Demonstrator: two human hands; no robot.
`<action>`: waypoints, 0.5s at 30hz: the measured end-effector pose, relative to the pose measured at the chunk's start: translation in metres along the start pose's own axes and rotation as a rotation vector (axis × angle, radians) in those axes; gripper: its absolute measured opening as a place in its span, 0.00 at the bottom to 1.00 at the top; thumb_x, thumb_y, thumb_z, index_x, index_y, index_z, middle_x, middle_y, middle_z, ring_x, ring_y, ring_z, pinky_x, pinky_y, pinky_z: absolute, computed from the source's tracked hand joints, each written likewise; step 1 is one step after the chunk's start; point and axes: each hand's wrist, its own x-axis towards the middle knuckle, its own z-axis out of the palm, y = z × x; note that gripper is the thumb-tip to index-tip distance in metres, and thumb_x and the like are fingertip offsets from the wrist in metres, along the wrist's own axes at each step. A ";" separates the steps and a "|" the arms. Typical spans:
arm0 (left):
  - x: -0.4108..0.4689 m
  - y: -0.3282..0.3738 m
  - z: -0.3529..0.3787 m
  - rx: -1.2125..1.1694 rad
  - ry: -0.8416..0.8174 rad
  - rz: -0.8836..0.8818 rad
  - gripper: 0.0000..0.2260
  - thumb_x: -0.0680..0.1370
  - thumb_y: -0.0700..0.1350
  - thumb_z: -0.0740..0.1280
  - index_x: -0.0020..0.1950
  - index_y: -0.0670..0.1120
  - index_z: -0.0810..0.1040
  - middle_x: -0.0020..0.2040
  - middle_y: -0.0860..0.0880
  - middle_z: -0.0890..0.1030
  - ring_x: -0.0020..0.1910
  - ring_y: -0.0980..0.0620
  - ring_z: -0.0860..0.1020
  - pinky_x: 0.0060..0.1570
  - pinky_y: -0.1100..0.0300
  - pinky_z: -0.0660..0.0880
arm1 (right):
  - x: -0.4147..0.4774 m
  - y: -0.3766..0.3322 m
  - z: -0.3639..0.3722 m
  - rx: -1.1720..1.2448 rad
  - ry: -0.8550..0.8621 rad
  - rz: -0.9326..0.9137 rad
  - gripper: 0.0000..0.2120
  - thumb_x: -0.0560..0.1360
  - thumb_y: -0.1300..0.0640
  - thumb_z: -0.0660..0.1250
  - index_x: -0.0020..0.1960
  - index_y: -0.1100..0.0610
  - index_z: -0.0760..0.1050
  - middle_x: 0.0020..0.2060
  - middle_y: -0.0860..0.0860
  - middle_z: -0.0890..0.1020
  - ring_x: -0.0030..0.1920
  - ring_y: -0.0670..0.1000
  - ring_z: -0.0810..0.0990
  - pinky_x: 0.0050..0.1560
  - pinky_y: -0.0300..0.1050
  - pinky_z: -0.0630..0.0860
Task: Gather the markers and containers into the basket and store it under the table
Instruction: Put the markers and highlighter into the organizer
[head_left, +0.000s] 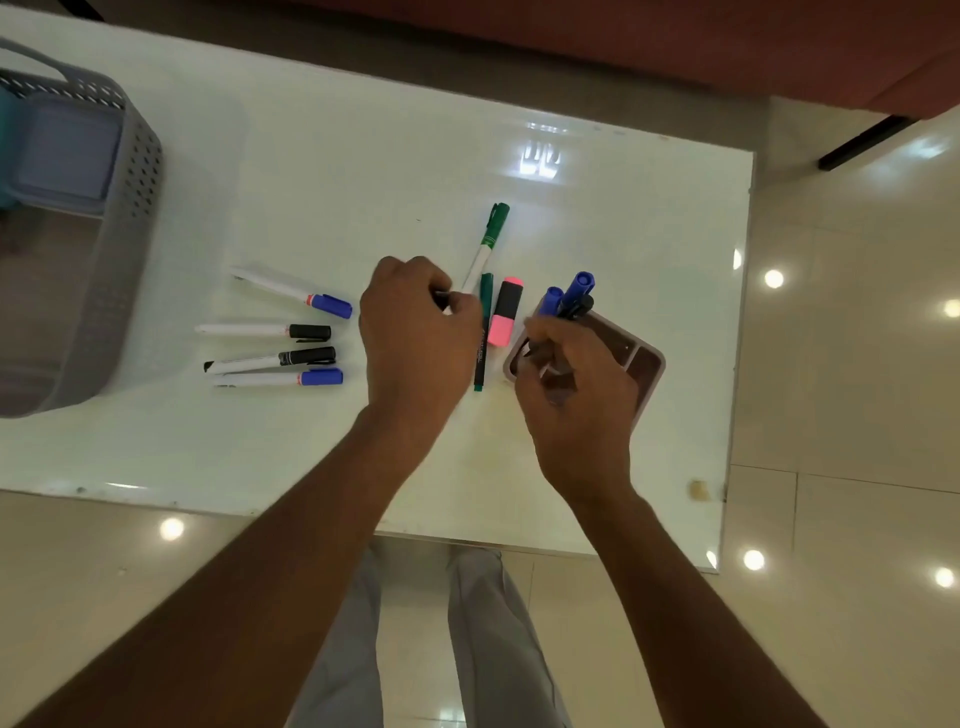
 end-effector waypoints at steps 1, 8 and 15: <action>-0.006 0.013 -0.006 -0.024 0.002 0.027 0.03 0.74 0.43 0.69 0.44 0.44 0.80 0.44 0.48 0.79 0.34 0.58 0.71 0.40 0.82 0.64 | 0.007 -0.003 -0.003 0.008 -0.064 -0.031 0.17 0.73 0.66 0.71 0.60 0.56 0.77 0.50 0.45 0.79 0.46 0.42 0.80 0.50 0.37 0.79; -0.037 0.073 -0.035 -0.232 -0.066 0.131 0.03 0.73 0.47 0.71 0.45 0.49 0.83 0.40 0.55 0.81 0.35 0.60 0.78 0.43 0.77 0.72 | 0.029 -0.023 -0.014 0.195 -0.016 -0.079 0.08 0.75 0.62 0.60 0.49 0.60 0.78 0.38 0.46 0.80 0.40 0.48 0.79 0.43 0.40 0.77; -0.009 0.055 0.000 -0.657 -0.180 -0.171 0.11 0.76 0.38 0.62 0.54 0.42 0.81 0.45 0.51 0.82 0.44 0.54 0.81 0.51 0.54 0.80 | 0.032 -0.016 -0.045 0.220 0.271 0.075 0.07 0.76 0.61 0.70 0.53 0.61 0.77 0.43 0.47 0.83 0.42 0.42 0.83 0.40 0.31 0.78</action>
